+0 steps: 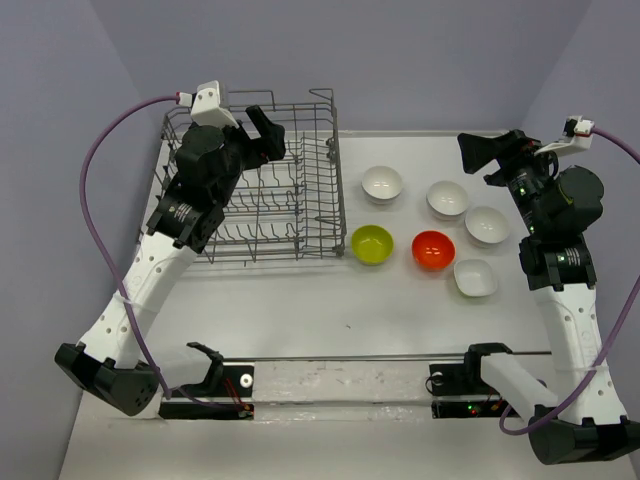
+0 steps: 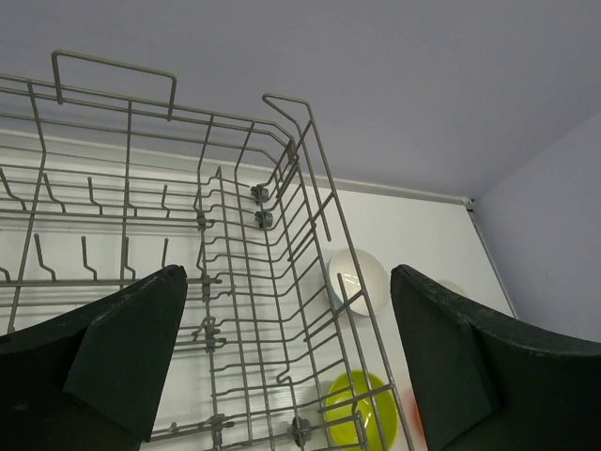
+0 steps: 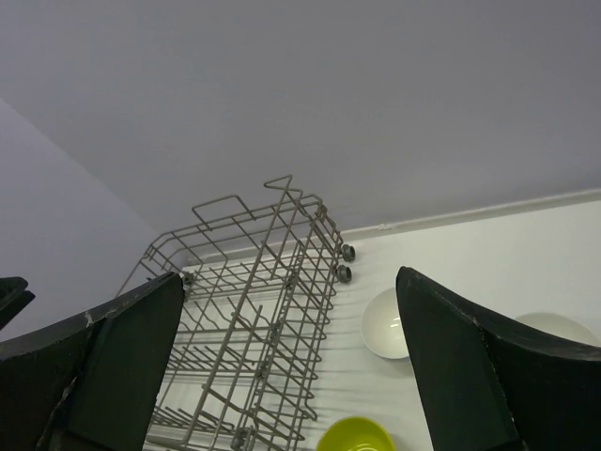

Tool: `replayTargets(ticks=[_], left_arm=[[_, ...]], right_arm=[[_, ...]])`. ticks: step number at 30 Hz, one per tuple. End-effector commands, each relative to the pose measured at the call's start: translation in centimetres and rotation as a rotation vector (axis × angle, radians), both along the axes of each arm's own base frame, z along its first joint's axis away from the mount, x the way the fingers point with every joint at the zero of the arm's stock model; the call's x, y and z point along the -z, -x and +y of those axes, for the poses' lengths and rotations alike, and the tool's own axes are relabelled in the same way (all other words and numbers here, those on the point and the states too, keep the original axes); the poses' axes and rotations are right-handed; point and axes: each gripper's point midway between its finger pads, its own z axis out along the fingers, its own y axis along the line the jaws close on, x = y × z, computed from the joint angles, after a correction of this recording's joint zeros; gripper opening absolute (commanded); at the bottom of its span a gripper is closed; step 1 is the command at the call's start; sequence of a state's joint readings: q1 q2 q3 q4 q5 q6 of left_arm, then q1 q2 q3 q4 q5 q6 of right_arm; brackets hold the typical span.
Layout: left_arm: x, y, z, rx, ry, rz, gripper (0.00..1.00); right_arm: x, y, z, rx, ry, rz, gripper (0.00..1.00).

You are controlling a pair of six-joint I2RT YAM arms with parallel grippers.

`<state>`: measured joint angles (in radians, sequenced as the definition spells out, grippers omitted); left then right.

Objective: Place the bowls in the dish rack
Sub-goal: Pick up the bowl from the center of the board.

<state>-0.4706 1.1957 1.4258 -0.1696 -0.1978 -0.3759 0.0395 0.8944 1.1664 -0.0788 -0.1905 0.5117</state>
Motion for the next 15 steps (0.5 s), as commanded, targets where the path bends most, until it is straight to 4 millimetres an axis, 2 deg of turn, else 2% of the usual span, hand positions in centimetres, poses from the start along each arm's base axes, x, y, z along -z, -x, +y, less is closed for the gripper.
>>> replayTargets(ticks=[1, 10, 15], left_arm=[[-2.6, 0.6, 0.0, 0.01, 0.029, -0.066, 0.99], [-2.4, 0.5, -0.2, 0.017, 0.031, -0.064, 0.99], [-1.6, -0.6, -2.1, 0.055, 0.022, -0.037, 0.99]], right_arm=[[-2.5, 1.1, -0.2, 0.004, 0.014, -0.067, 1.0], [-2.2, 1.3, -0.4, 0.017, 0.019, -0.067, 1.0], [-1.5, 1.0, -0.7, 0.034, 0.019, -0.044, 1.0]])
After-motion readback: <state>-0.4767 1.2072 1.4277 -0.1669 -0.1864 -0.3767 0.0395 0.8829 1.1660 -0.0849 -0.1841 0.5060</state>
